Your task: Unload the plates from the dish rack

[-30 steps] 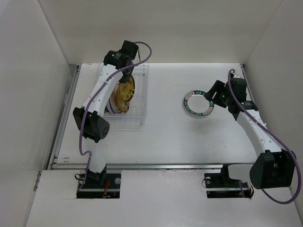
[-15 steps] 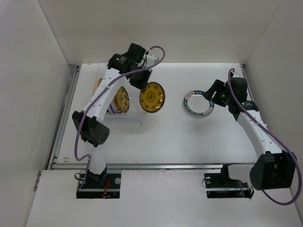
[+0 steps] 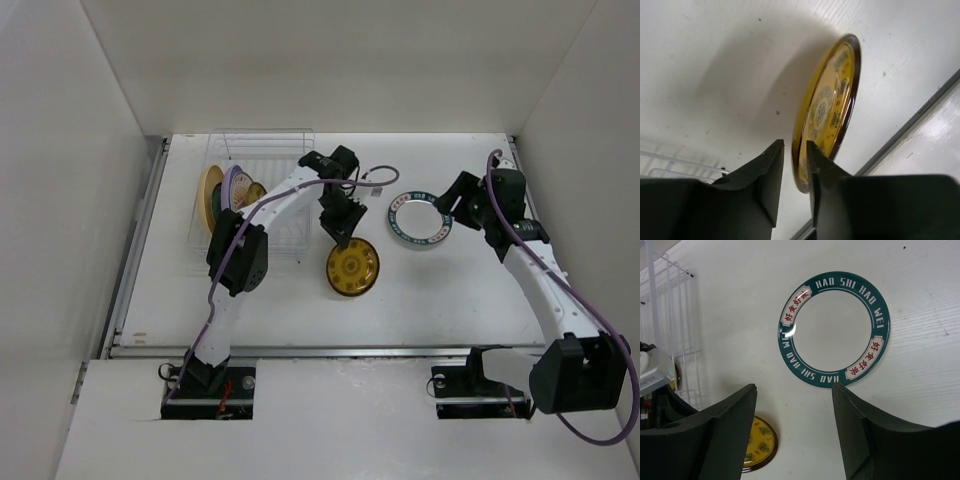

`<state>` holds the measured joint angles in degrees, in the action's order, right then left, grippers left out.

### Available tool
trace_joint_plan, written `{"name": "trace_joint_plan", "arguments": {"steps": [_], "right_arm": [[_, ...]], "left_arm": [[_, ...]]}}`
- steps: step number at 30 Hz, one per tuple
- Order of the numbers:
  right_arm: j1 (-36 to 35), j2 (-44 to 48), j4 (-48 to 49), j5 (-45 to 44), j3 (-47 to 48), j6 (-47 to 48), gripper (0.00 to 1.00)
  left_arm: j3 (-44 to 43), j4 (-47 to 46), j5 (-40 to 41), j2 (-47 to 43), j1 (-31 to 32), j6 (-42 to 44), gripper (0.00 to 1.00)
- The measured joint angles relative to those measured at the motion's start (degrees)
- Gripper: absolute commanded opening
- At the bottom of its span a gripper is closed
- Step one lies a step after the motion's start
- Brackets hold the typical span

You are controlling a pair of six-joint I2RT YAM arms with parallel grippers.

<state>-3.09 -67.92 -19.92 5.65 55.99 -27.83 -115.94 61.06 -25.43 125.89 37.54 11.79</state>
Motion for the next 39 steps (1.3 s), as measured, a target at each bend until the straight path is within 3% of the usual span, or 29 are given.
{"name": "trace_joint_plan", "arguments": {"steps": [2,7,15,21,24,28,33,35,39], "right_arm": [[0.0,0.6,-0.1,-0.3,-0.4,0.0,0.68],[0.0,1.5,-0.2,-1.0,-0.6,-0.1,0.68],[0.0,2.0,-0.2,-0.9,-0.7,0.0,0.68],[0.0,2.4,-0.2,-0.1,-0.7,0.2,0.68],[0.0,2.7,-0.1,0.7,-1.4,0.4,0.68],[0.0,2.8,0.0,1.5,-2.6,0.6,0.68],[0.0,2.7,0.0,2.1,-3.3,0.6,0.68],[0.0,2.7,0.0,2.3,-3.3,0.6,0.68],[0.0,2.7,0.0,2.3,-3.3,1.0,0.68]], "left_arm": [[0.1,-1.6,0.0,0.0,-0.3,0.2,0.34],[2.8,-5.1,1.8,0.0,-0.9,0.3,0.45],[1.8,-5.2,8.9,-1.2,-1.1,-0.7,0.51],[-2.0,-4.5,26.8,-8.4,-4.3,-3.2,0.43],[-3.6,-4.2,34.9,-11.5,-9.2,-4.4,0.33],[-2.8,-4.1,42.0,-12.3,-16.4,-5.8,0.3],[0.5,-2.8,46.9,-10.9,-19.2,-7.4,0.3],[0.8,-2.9,48.3,-9.7,-19.2,-7.9,0.25],[1.3,-3.0,47.8,-8.6,-19.3,-8.7,0.25]]}}
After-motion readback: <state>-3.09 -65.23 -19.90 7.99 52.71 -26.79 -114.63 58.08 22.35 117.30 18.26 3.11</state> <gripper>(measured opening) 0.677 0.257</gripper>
